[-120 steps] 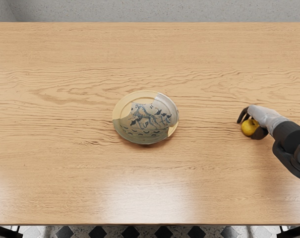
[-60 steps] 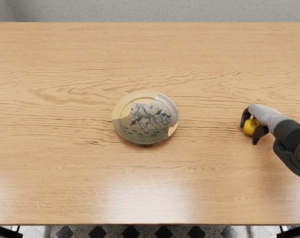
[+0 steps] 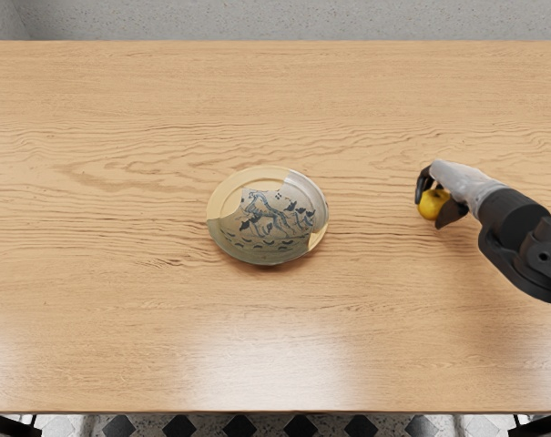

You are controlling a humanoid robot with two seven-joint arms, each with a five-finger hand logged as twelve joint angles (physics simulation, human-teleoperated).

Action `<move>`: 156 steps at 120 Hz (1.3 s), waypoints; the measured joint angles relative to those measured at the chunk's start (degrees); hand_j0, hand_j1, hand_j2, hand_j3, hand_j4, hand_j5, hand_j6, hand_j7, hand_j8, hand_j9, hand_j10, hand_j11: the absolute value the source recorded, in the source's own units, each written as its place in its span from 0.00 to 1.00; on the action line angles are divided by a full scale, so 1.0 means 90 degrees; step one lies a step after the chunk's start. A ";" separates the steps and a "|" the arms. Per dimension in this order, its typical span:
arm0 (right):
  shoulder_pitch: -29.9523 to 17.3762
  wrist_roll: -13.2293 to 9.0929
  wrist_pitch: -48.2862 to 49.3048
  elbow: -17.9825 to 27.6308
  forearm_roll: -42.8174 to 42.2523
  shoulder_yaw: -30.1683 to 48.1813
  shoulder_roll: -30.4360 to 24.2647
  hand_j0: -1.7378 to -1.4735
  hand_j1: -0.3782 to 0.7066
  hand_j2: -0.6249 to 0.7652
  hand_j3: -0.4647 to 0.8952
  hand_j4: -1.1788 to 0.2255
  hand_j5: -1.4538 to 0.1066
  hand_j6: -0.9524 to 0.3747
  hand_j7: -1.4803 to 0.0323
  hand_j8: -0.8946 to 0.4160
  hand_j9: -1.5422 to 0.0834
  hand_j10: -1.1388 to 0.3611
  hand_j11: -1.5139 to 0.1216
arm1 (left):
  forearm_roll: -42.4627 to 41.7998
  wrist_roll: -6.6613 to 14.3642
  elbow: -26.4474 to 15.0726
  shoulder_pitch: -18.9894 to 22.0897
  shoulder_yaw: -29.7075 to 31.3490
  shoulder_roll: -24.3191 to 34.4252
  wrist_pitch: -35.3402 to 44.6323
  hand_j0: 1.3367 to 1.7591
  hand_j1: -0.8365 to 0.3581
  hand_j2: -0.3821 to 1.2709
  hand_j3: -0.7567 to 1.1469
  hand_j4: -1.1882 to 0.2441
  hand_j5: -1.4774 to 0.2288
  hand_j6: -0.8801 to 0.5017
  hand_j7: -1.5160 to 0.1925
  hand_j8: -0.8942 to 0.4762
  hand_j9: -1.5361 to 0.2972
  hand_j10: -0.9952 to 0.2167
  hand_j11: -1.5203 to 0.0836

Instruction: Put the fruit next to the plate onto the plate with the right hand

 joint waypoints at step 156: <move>0.1291 -0.0013 0.0685 -0.0743 0.0127 0.0052 0.2848 0.32 0.67 0.69 0.34 0.28 0.17 0.45 0.26 0.48 0.24 0.36 0.21 | -0.0001 0.0000 0.0000 0.0003 0.0001 0.0000 0.0000 0.76 0.99 0.23 0.40 0.83 0.87 0.64 0.89 0.65 0.84 0.82 0.95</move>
